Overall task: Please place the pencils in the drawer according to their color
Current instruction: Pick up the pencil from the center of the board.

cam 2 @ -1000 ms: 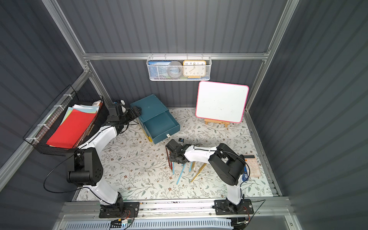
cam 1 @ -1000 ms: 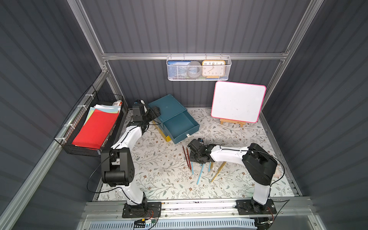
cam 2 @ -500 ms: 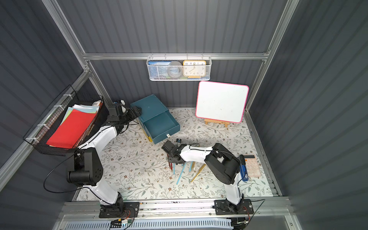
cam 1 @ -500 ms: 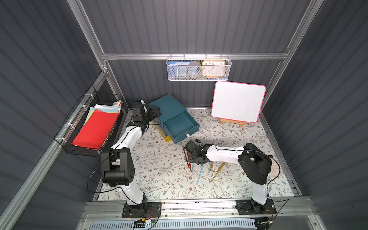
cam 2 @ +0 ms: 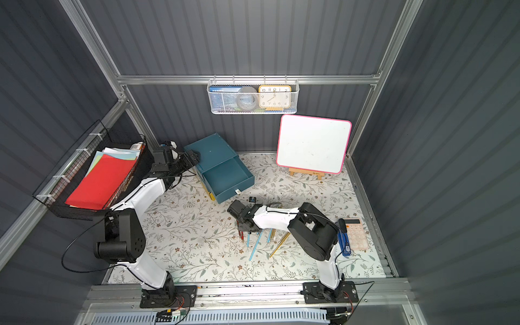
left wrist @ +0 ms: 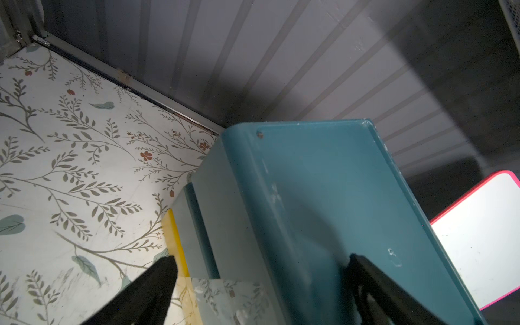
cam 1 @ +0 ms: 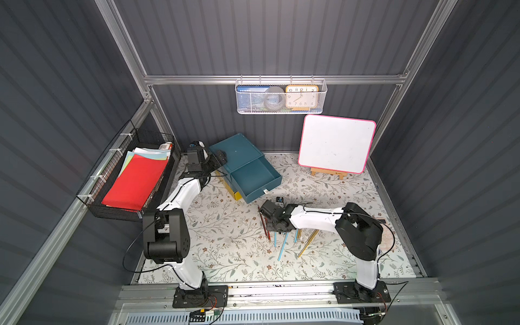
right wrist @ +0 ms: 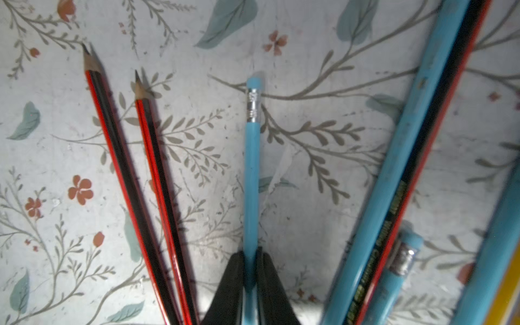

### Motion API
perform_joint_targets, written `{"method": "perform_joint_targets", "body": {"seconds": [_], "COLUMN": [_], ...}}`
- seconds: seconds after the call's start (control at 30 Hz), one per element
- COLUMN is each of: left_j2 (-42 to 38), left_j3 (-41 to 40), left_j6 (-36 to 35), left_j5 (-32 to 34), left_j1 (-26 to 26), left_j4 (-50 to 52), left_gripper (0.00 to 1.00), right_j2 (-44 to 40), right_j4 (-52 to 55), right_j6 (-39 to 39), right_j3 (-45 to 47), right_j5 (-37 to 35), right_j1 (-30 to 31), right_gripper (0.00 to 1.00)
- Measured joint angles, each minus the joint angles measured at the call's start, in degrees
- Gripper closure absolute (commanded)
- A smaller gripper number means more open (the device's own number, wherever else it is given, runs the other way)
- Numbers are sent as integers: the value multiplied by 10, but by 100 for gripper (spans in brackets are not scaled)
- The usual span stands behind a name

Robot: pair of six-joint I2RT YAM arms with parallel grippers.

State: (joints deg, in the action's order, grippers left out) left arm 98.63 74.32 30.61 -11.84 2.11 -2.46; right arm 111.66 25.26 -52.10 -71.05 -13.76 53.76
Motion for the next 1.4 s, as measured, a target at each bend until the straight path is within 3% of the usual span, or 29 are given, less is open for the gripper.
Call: {"method": "perform_joint_targets", "body": {"seconds": [0.17, 0.57, 0.97, 1.4], "left_j2": [0, 0, 0, 0], "left_j3": [0, 0, -2, -2], "left_j6": [0, 0, 0, 0], "left_j5": [0, 0, -2, -2], "left_j1": [0, 0, 0, -3], "left_j4": [0, 0, -4, -5], "left_gripper": [0, 0, 0, 0], "right_j2": [-5, -41, -145, -323], "right_j4": [0, 12, 17, 85], "right_j6": [-4, -24, -44, -43], "right_j3": [3, 21, 68, 96], "right_j5": [4, 39, 76, 110], "right_j1": [0, 3, -4, -24], "right_gripper": [100, 100, 100, 100]}}
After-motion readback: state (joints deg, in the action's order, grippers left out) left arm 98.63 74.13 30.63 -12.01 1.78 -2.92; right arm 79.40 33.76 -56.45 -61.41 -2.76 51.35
